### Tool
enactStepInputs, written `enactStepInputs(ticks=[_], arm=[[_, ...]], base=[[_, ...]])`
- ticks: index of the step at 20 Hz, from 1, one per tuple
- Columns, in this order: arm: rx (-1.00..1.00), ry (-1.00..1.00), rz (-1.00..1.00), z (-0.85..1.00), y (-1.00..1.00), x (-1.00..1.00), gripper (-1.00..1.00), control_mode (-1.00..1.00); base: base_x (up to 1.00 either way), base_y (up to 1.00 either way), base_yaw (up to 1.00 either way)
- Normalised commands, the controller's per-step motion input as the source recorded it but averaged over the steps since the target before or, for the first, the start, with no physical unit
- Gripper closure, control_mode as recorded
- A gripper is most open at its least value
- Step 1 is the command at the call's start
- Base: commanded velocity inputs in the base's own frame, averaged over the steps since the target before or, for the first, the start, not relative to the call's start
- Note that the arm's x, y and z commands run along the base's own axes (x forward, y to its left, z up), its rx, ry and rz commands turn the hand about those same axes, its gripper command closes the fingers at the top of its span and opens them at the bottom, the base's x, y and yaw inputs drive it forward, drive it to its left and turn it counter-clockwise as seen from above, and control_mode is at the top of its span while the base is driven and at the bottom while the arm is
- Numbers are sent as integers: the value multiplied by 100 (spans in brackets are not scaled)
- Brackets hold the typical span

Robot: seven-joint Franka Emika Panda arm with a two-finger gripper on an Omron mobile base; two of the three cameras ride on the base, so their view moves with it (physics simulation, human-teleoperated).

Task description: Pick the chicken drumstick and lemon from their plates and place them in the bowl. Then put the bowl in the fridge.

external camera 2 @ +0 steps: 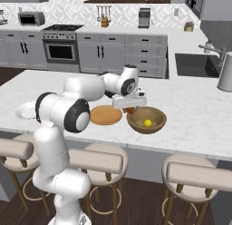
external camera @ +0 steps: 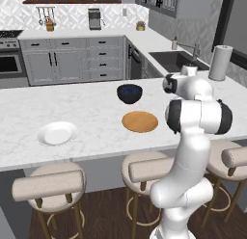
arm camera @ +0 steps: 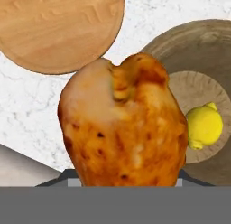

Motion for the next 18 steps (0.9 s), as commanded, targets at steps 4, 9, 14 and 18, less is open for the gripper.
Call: enactStepInputs(ticks=[4, 9, 14, 18], arm=[[0, 13, -7, -44, -56, 0, 100, -100], [1, 11, -8, -24, -55, 37, 100, -100], [14, 23, -7, -12, -17, 21, 100, -100], [15, 23, -13, -47, 19, 3, -100, -100]], base=[[0, 0, 0], [0, 0, 0], [0, 0, 0], [0, 0, 0]])
